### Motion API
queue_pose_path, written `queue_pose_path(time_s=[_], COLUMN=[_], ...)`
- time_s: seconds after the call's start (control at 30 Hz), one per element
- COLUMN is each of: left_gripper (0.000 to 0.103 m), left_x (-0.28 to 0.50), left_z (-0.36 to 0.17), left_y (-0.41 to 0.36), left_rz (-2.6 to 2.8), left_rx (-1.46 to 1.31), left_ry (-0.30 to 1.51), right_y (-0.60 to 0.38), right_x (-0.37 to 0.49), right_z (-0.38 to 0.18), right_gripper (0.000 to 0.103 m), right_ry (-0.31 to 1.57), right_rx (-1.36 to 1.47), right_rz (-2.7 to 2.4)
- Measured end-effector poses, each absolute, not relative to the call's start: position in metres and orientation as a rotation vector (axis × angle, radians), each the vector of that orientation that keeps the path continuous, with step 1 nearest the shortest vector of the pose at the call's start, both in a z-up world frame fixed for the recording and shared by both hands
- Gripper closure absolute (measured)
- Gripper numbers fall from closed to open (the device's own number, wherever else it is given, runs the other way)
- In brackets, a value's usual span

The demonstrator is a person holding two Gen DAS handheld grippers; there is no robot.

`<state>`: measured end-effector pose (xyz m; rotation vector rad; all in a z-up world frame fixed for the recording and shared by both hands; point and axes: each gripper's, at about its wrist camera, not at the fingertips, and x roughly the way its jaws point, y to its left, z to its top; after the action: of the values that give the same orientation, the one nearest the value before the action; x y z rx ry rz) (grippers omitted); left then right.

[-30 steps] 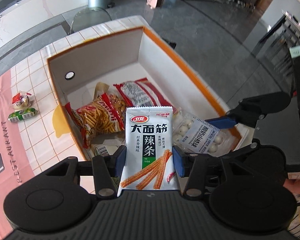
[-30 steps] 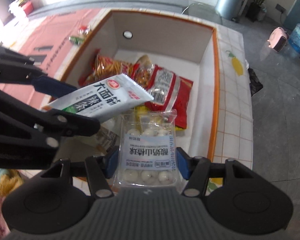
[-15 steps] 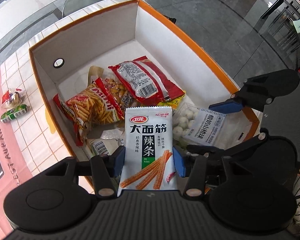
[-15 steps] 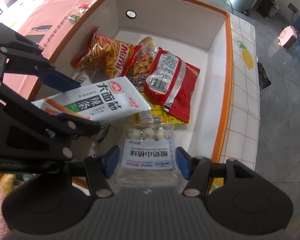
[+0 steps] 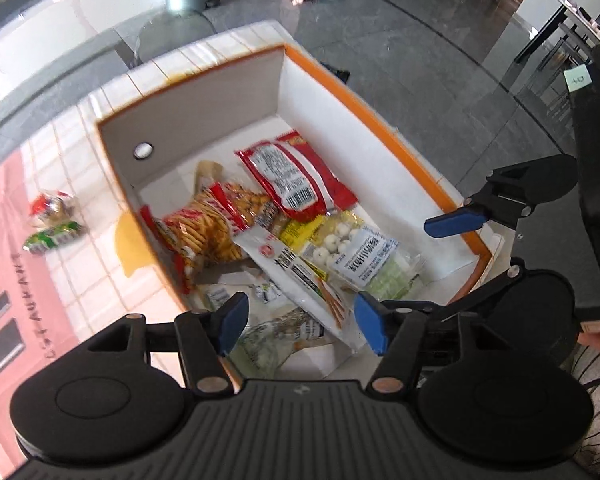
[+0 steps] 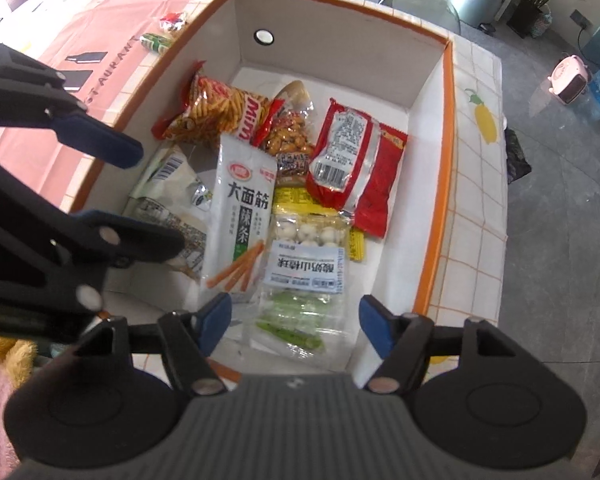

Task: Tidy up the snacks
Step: 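Carry both packets into the orange box and open both tools, then return to the table and grasp the green sausage stick with the right tool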

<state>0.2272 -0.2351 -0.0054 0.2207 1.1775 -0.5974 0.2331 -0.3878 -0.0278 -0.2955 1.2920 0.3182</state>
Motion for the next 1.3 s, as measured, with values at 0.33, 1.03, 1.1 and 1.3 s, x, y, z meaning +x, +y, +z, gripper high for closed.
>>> queue_pose_path(time_s=[0.33, 1.03, 1.1, 1.3], left_gripper=[0.031, 0.035, 0.036, 0.041], left_x=[0.19, 0.123, 0.119, 0.121], left_z=[0.056, 0.033, 0.027, 0.007], left_y=[-0.174, -0.01, 0.001, 0.018], left_rz=[-0.505, -0.252, -0.243, -0.242], left_rx=[0.223, 0.011, 0.007, 0.002], left_ry=[0.957, 0.793, 0.794, 0.787], right_y=[-0.361, -0.234, -0.222, -0.195], right_x=[0.191, 0.085, 0.082, 0.091], right_z=[0.033, 0.024, 0.015, -0.011], right_gripper=[0.035, 0.035, 0.037, 0.048], right_ry=[1.083, 0.622, 0.609, 0.595], right_rx=[-0.256, -0.039, -0.028, -0.051], right_rz=[0.285, 0.191, 0.183, 0.224])
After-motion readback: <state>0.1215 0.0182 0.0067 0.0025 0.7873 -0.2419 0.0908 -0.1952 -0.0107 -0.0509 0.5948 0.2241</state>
